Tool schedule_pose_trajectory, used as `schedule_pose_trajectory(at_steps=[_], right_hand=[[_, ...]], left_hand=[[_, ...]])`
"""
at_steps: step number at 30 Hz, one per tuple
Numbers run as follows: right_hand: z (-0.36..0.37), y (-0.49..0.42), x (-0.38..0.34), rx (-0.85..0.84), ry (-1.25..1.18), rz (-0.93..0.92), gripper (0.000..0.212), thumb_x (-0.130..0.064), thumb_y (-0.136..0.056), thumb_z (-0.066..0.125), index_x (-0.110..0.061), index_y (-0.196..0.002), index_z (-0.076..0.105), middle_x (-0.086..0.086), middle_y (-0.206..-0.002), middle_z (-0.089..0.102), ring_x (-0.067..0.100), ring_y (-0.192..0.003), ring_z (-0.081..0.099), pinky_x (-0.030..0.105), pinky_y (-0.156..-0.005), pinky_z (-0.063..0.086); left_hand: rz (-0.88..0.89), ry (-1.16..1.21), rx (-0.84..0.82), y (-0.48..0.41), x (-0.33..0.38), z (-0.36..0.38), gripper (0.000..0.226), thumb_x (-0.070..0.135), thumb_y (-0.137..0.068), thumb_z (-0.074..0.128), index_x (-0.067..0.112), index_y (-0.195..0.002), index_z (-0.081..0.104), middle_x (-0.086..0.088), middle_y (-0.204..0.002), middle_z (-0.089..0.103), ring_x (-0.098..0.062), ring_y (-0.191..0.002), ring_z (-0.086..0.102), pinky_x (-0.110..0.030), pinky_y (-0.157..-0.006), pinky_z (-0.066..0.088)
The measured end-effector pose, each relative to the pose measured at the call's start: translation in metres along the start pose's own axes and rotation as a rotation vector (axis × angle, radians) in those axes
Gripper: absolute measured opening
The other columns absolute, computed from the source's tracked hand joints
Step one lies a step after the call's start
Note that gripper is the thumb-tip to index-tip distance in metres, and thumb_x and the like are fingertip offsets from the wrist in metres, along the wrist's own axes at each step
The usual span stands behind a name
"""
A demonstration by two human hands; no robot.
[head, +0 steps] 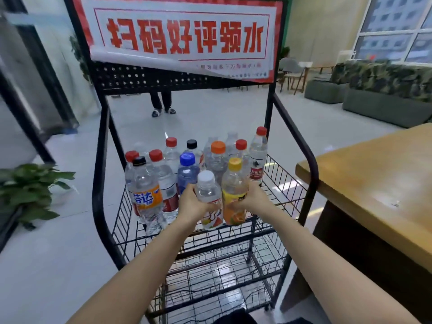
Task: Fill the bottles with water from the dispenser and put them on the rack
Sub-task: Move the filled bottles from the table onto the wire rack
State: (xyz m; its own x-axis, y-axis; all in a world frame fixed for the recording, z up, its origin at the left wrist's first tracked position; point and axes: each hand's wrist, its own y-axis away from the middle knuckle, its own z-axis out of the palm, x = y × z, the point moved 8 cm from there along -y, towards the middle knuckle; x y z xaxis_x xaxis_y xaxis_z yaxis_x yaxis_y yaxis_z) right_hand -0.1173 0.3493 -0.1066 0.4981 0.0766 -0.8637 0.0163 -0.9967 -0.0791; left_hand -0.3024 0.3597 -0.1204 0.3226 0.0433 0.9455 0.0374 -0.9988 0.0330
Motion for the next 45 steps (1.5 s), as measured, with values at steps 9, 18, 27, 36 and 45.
schedule_pose_trajectory(at_steps=[9, 18, 27, 36, 45], right_hand=[[0.030, -0.009, 0.001, -0.053, 0.024, 0.037, 0.059, -0.011, -0.057, 0.090, -0.028, -0.103, 0.059, -0.006, -0.099, 0.070, 0.013, -0.096, 0.065, 0.031, -0.086, 0.053], [0.054, -0.016, -0.001, -0.083, 0.071, 0.067, 0.064, -0.026, -0.050, 0.089, -0.021, -0.109, 0.066, -0.003, -0.100, 0.072, 0.017, -0.097, 0.066, 0.043, -0.090, 0.054], [0.056, -0.012, -0.003, -0.049, 0.049, 0.041, 0.090, -0.015, -0.057, 0.092, -0.019, -0.135, 0.047, -0.001, -0.121, 0.064, 0.020, -0.112, 0.059, 0.040, -0.097, 0.049], [0.052, -0.006, 0.000, -0.017, 0.010, 0.052, 0.089, -0.014, -0.062, 0.090, -0.022, -0.136, 0.042, -0.002, -0.122, 0.063, 0.019, -0.113, 0.058, 0.038, -0.095, 0.049], [0.058, -0.004, -0.003, 0.019, 0.017, 0.018, 0.083, -0.014, -0.068, 0.086, -0.019, -0.138, 0.042, 0.002, -0.123, 0.062, 0.020, -0.111, 0.059, 0.038, -0.094, 0.050]], left_hand=[[-0.059, -0.057, 0.037, 0.002, -0.012, -0.020, 0.065, -0.001, -0.061, 0.089, 0.007, -0.112, 0.052, -0.007, -0.111, 0.065, -0.025, -0.104, 0.061, -0.040, -0.092, 0.051], [-0.105, -0.030, 0.051, -0.002, -0.024, -0.037, 0.077, -0.004, -0.061, 0.088, 0.009, -0.126, 0.050, -0.007, -0.123, 0.063, -0.026, -0.115, 0.059, -0.048, -0.099, 0.049], [-0.081, -0.027, -0.013, -0.001, -0.026, -0.039, 0.074, -0.003, -0.066, 0.086, 0.012, -0.129, 0.049, -0.008, -0.122, 0.064, -0.027, -0.116, 0.060, -0.047, -0.100, 0.049], [0.165, -0.185, 0.142, 0.008, 0.017, -0.054, 0.095, 0.021, -0.070, 0.088, 0.012, -0.144, 0.030, -0.007, -0.143, 0.045, -0.023, -0.129, 0.046, -0.039, -0.107, 0.041], [0.387, -0.383, 0.107, 0.006, 0.028, -0.046, 0.078, 0.023, -0.068, 0.088, 0.015, -0.132, 0.044, -0.006, -0.122, 0.060, -0.022, -0.110, 0.058, -0.029, -0.088, 0.046]])
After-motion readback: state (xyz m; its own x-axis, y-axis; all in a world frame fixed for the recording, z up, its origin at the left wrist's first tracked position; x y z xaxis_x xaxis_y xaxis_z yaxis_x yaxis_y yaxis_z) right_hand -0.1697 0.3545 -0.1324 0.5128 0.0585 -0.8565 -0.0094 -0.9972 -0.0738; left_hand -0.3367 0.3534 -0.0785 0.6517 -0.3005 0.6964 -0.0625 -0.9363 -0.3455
